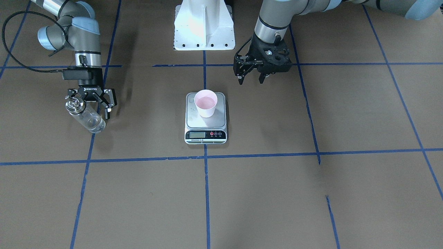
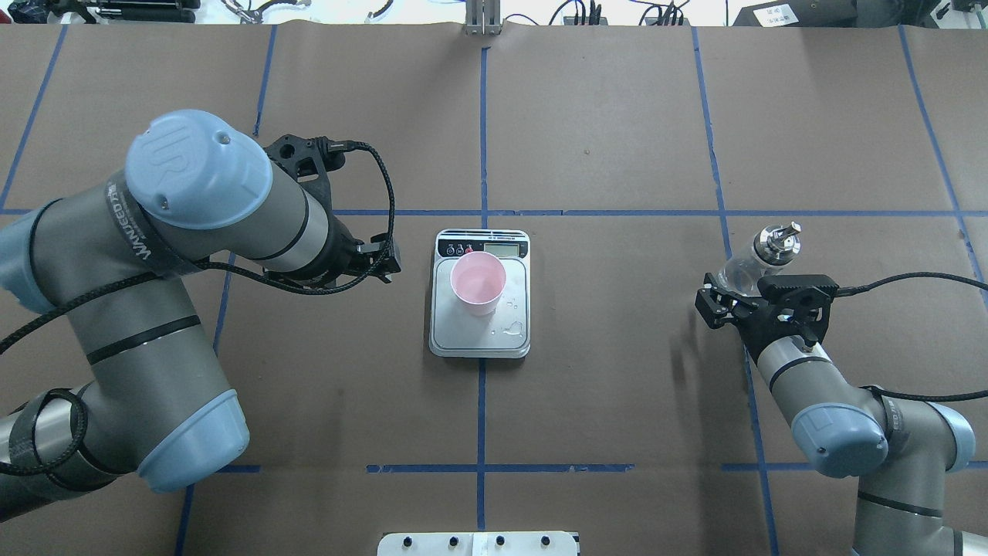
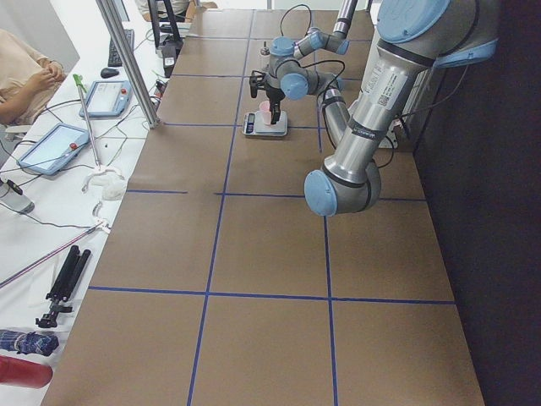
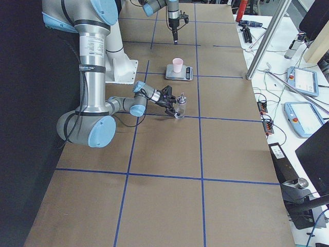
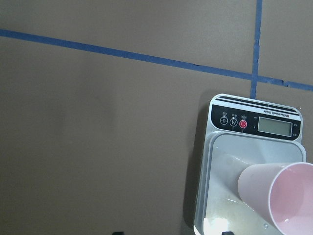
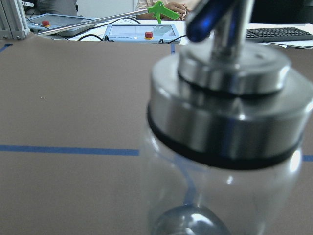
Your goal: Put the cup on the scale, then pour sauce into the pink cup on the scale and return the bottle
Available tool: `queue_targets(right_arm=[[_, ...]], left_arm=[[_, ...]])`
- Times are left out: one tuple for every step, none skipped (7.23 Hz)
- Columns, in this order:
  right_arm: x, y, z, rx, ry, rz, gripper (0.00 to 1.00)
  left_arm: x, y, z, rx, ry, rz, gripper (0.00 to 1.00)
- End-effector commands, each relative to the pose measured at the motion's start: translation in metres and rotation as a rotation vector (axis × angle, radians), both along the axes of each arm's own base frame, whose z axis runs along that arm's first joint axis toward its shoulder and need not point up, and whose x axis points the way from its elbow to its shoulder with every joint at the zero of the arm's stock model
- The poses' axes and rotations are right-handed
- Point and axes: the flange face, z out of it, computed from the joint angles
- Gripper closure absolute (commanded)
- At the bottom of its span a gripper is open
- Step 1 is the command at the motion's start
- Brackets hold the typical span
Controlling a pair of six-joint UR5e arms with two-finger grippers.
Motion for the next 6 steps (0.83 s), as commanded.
queue_targets(right_arm=[[0.0010, -0.0013, -0.0005, 0.012, 0.006, 0.015, 0.11], [0.0004, -0.0025, 0.0013, 0.019, 0.015, 0.026, 0.13], [0.0017, -0.0033, 0.0009, 0.029, 0.015, 0.039, 0.24], [0.0022, -0.0047, 0.0061, 0.039, 0.031, 0.056, 0.34], [0.0021, -0.0051, 0.0060, 0.043, 0.028, 0.060, 0.38], [0.0027, -0.0054, 0.0055, 0.048, 0.029, 0.065, 0.46]], left_arm=[[0.0000, -0.0001, -0.0003, 0.003, 0.000, 0.000, 0.27], [0.0000, -0.0001, -0.0003, 0.003, 0.000, 0.000, 0.27], [-0.0001, -0.0005, -0.0011, 0.006, 0.000, -0.004, 0.27], [-0.0002, -0.0007, -0.0011, 0.007, -0.001, -0.005, 0.27], [-0.0002, -0.0008, -0.0002, 0.007, -0.003, -0.006, 0.27], [-0.0002, -0.0008, -0.0002, 0.007, -0.003, -0.006, 0.27]])
